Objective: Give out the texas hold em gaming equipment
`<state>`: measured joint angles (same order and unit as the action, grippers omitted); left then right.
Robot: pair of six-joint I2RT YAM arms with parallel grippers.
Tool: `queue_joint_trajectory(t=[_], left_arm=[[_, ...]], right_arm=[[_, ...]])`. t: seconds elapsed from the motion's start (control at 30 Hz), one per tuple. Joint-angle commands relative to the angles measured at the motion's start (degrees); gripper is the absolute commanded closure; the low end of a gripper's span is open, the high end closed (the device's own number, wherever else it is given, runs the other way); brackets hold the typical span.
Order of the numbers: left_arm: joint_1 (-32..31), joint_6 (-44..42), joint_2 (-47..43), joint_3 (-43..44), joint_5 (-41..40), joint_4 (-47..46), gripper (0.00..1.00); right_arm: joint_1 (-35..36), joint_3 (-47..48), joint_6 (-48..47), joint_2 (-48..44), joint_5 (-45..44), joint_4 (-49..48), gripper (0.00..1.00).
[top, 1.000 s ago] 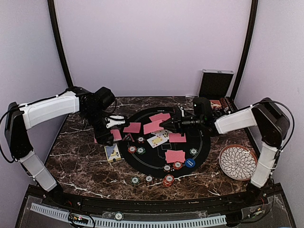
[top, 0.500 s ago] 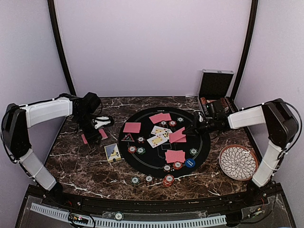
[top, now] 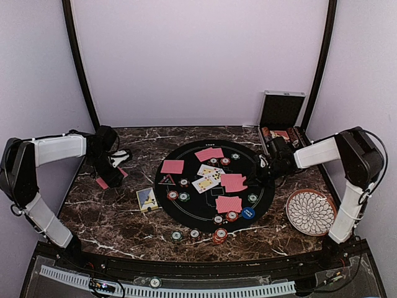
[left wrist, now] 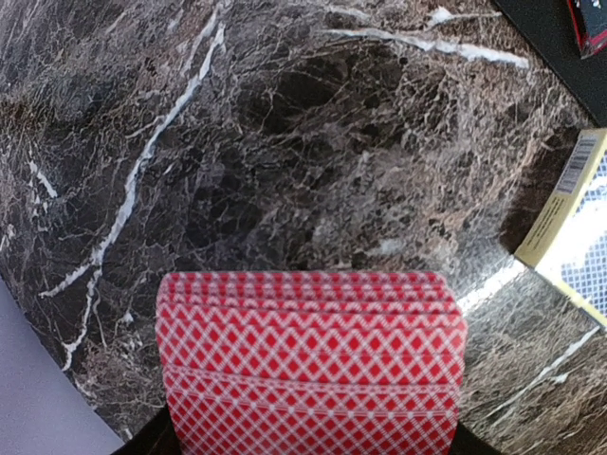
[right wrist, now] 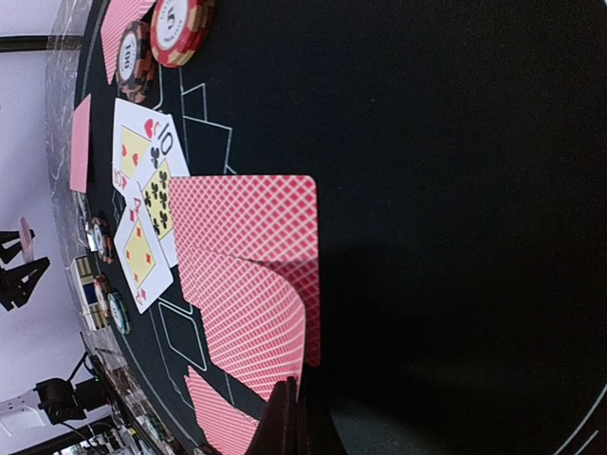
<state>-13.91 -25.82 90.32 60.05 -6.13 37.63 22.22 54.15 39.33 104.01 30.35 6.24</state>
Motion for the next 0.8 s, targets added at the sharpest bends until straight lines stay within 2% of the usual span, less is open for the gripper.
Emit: queue_joint_trajectory(t=[0.0, 0.2, 0.4, 0.5, 0.57, 0.6, 0.77], left_arm=[[-0.06, 4.65, 1.58, 0.26, 2.71, -2.81, 1.00], [-0.07, 8.87, 4.68, -0.39, 3.14, -4.51, 1.00], [-0.06, 12.07, 6.66, -0.53, 2.56, -6.04, 0.99], [-0.06, 12.94, 7.91, -0.11, 2.77, -5.94, 0.89], [-0.06, 13.53, 8.42, 0.04, 2.60, -6.05, 0.72], [-0.06, 13.79, 8.49, 0.02, 2.74, -6.06, 0.59], [-0.06, 14.10, 9.02, -0.02, 3.26, -5.87, 0.22]], right_arm=[[-0.34, 1.77, -1.83, 1.20, -2.58, 1.47, 0.97], [-0.33, 3.99, -2.76, 2.41, -3.83, 3.02, 0.92], [-0.33, 5.96, -2.80, 2.48, -4.10, 3.50, 0.79], [-0.33, 6.79, -2.92, 2.15, -4.07, 4.03, 0.74], [-0.33, 6.97, -2.86, 1.67, -4.06, 4.20, 0.71], [-0.33, 7.02, -2.77, 1.35, -4.14, 4.29, 0.70], [-0.33, 6.76, -2.64, -0.18, -4.46, 4.69, 0.63]])
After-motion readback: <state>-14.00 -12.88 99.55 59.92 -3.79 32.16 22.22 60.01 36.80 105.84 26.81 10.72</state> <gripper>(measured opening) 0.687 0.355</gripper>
